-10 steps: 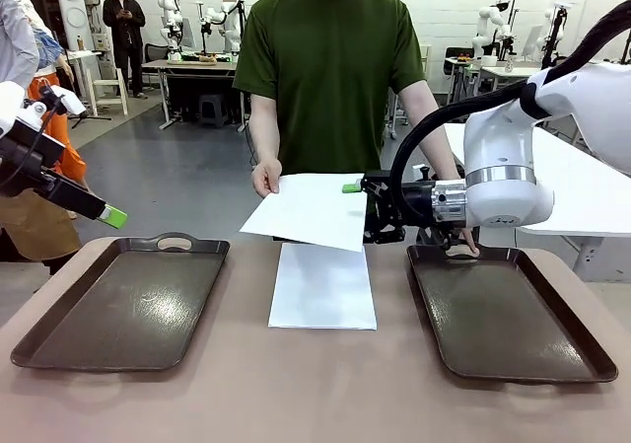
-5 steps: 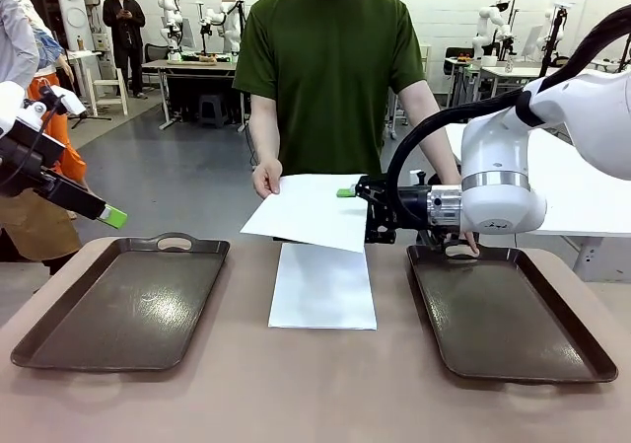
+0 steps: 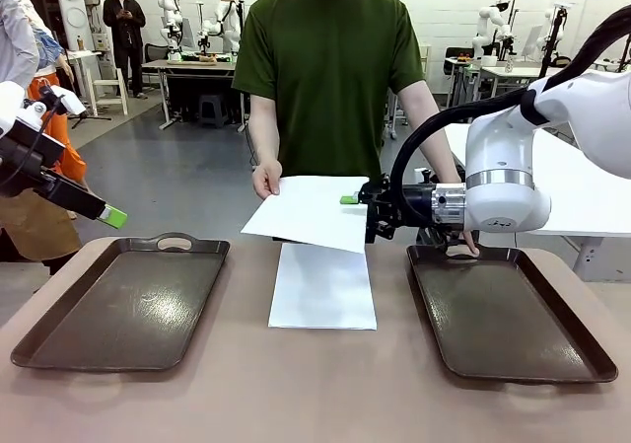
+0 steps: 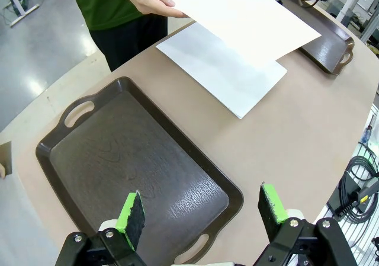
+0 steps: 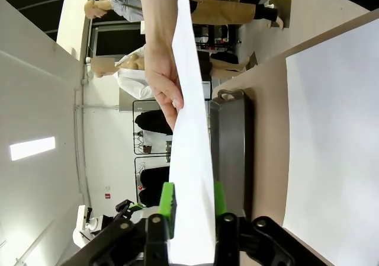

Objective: Sort the A4 documents.
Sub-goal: Receive the A4 Paper.

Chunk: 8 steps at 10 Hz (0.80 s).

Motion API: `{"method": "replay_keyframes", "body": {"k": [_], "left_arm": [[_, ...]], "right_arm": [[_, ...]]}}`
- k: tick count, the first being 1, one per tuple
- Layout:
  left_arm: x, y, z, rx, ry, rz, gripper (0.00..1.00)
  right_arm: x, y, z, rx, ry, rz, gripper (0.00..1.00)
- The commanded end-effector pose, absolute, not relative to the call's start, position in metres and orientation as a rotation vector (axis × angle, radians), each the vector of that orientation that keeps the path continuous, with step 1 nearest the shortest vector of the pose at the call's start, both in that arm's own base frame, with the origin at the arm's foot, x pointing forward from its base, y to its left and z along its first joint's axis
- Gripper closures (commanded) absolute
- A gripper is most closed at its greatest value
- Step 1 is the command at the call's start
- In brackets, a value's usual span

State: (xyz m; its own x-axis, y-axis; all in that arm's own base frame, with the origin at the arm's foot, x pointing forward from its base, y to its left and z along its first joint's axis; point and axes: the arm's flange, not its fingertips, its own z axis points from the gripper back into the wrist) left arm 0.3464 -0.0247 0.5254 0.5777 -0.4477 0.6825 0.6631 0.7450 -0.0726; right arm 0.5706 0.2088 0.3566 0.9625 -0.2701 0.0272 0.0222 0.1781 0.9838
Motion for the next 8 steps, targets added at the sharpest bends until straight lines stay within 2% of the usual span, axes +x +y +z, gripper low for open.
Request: {"method": "replay_keyframes", "body": {"k": [1, 2, 3, 8], "left_arm": [[0.347, -0.023, 0.524, -0.353, -0.702, -0.673, 0.0], [0.347, -0.023, 0.524, -0.353, -0.702, -0.673, 0.0], [0.347, -0.023, 0.524, -0.353, -0.702, -0.673, 0.0], [0.347, -0.023, 0.524, -0.353, -0.702, -0.673, 0.0]], "right_arm": [[0.578, 0.216, 0.35, 1.417, -0.228, -0.216, 0.92], [0.578, 0.22, 0.349, 1.417, -0.221, -0.211, 0.99], [0.579, 0.223, 0.348, 1.415, -0.22, -0.207, 1.0], [0.577, 0.234, 0.353, 1.407, -0.18, -0.142, 1.0]]}}
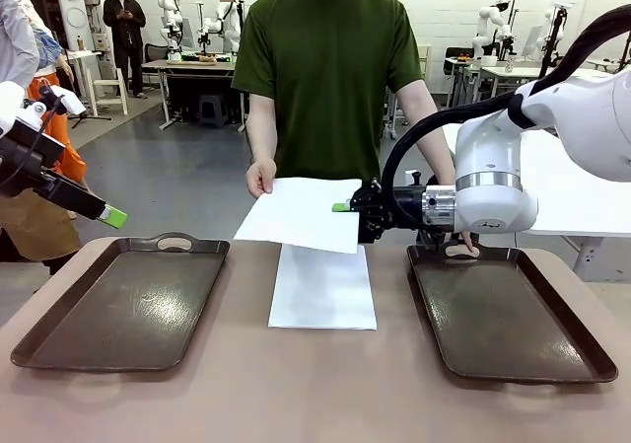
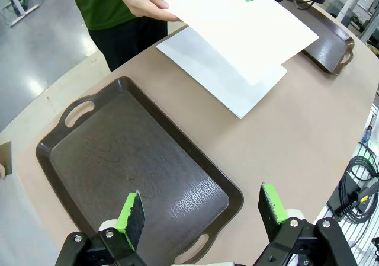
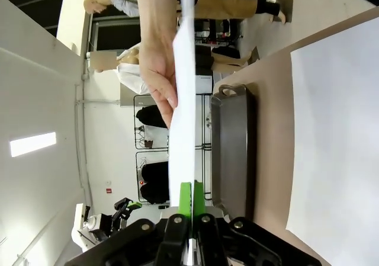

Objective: Sort the A4 documents.
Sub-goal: Receive the A4 Paper.

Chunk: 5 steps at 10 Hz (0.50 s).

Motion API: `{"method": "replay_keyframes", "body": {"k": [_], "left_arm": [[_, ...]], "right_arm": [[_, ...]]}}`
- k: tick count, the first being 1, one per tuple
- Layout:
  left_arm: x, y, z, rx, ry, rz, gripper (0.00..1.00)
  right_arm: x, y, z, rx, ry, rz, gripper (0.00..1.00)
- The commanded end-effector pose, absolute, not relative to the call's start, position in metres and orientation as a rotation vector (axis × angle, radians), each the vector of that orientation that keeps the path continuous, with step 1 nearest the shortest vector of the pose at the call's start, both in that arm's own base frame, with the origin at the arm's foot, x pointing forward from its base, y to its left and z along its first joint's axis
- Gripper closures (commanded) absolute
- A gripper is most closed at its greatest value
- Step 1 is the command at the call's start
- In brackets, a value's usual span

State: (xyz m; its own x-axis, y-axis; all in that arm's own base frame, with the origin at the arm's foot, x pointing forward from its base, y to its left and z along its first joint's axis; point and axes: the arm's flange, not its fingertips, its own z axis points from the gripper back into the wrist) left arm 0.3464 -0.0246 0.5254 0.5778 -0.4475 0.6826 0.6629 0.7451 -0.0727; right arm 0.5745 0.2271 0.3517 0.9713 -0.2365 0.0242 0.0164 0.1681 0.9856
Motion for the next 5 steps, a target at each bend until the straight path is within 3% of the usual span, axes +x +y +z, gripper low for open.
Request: {"method": "replay_keyframes", "body": {"k": [1, 5], "left_arm": [[0.3472, -0.0225, 0.5243, -0.353, -0.702, -0.673, 0.0], [0.3472, -0.0225, 0.5243, -0.353, -0.702, -0.673, 0.0]], "right_arm": [[0.5751, 0.2242, 0.3504, 1.388, -0.193, -0.193, 1.0], [0.5751, 0.2242, 0.3504, 1.388, -0.193, -0.193, 1.0]]}}
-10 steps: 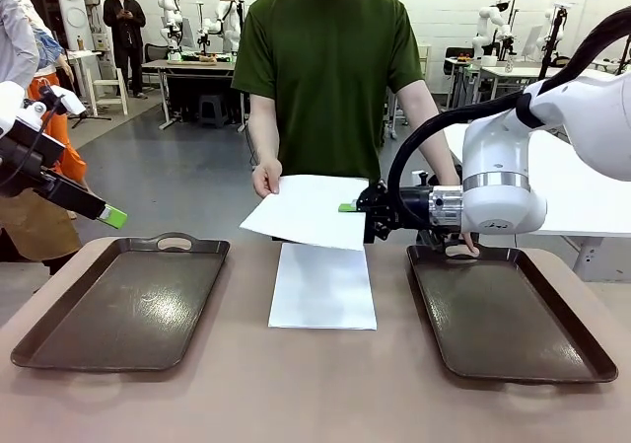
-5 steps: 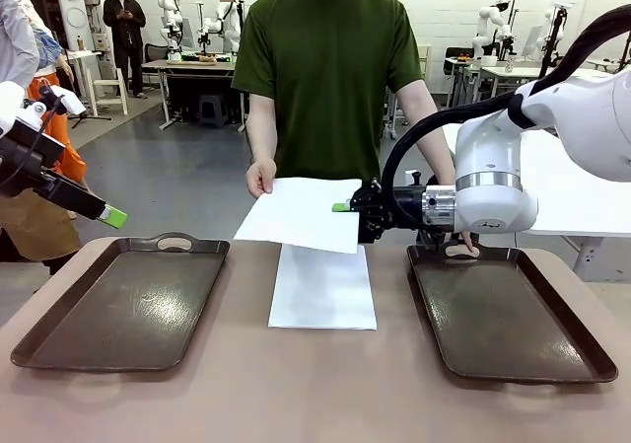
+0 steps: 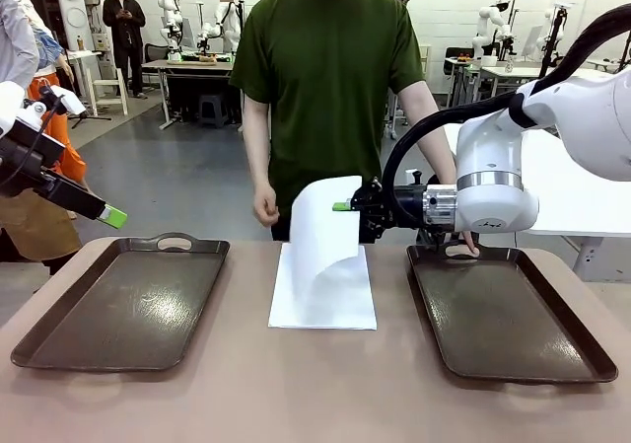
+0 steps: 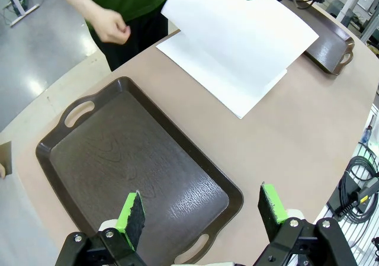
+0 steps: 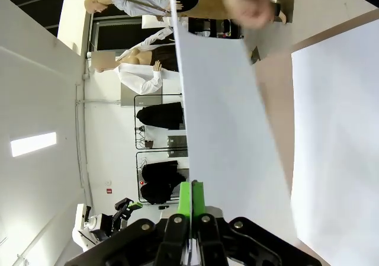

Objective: Sort the A4 documents.
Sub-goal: Receive the A4 Paper, then place the A4 Paper in the designated Handle tray.

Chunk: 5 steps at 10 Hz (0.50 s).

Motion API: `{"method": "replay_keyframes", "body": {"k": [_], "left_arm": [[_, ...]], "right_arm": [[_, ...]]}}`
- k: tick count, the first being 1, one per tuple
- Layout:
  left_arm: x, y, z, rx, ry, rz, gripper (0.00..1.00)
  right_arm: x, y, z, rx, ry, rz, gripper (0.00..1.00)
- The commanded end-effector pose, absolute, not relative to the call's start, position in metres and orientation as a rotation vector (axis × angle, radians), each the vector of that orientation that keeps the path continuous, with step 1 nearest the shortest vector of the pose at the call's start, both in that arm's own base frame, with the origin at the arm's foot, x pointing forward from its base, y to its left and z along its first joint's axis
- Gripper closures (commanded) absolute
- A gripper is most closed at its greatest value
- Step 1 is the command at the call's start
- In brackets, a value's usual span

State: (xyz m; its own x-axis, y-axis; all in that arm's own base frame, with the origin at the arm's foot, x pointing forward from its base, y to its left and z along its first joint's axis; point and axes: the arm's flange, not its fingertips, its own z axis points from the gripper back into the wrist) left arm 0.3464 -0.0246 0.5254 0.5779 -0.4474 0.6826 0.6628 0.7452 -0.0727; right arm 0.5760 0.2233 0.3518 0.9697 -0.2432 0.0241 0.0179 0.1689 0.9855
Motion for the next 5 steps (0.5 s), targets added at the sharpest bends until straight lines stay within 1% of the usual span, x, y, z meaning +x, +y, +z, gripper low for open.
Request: {"method": "replay_keyframes", "body": {"k": [1, 5], "left_arm": [[0.3472, -0.0225, 0.5243, -0.353, -0.702, -0.673, 0.0], [0.3472, -0.0225, 0.5243, -0.353, -0.702, -0.673, 0.0]], "right_arm": [[0.5751, 0.2242, 0.3504, 1.388, -0.193, -0.193, 1.0], [0.5751, 0.2242, 0.3504, 1.388, -0.193, -0.193, 1.0]]}}
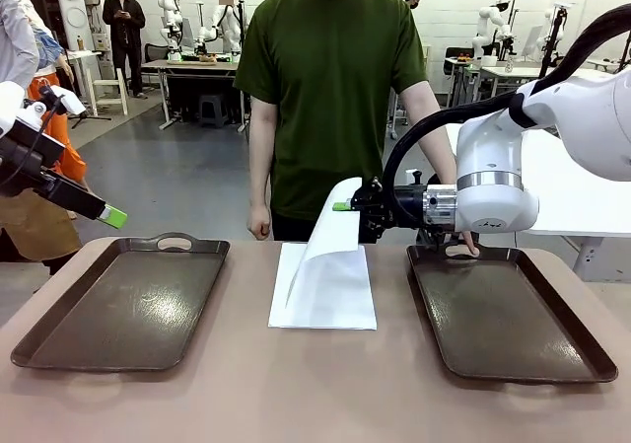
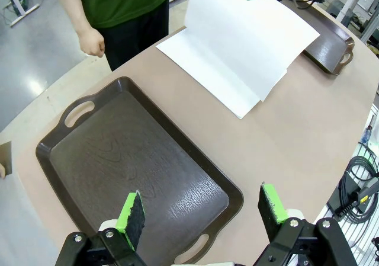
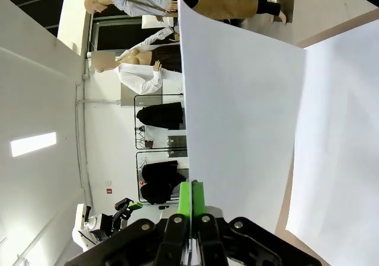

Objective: Sort the A4 documents.
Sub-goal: Place the A4 Paper in the designated Handle tray.

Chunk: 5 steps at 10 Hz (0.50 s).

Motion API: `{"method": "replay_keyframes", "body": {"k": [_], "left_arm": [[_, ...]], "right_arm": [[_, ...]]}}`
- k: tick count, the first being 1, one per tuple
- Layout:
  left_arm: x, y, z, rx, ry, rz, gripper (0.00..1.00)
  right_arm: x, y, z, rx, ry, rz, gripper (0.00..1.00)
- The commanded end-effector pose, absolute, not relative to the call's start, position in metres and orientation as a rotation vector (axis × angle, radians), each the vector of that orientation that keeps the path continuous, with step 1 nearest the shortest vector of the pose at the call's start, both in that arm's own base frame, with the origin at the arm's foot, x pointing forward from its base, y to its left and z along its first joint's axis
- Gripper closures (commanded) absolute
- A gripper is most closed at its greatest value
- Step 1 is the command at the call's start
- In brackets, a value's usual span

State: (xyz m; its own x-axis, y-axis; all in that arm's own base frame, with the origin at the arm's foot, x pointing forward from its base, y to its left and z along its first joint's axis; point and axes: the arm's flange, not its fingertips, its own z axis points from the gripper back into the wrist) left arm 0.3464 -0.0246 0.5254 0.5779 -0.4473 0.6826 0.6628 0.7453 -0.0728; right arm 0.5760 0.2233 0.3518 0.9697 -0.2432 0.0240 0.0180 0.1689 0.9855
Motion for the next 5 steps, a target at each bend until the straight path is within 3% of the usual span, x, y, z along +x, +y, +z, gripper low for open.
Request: {"method": "replay_keyframes", "body": {"k": [1, 4, 5], "left_arm": [[0.347, -0.023, 0.524, -0.353, -0.702, -0.673, 0.0], [0.347, -0.023, 0.524, -0.353, -0.702, -0.673, 0.0], [0.347, -0.023, 0.524, -0.353, -0.702, -0.673, 0.0]], "right_arm": [[0.575, 0.224, 0.35, 1.388, -0.193, -0.193, 1.0], [0.576, 0.223, 0.352, 1.391, -0.192, -0.187, 0.99], [0.55, 0.177, 0.365, 1.398, -0.139, 0.006, 0.99]]}}
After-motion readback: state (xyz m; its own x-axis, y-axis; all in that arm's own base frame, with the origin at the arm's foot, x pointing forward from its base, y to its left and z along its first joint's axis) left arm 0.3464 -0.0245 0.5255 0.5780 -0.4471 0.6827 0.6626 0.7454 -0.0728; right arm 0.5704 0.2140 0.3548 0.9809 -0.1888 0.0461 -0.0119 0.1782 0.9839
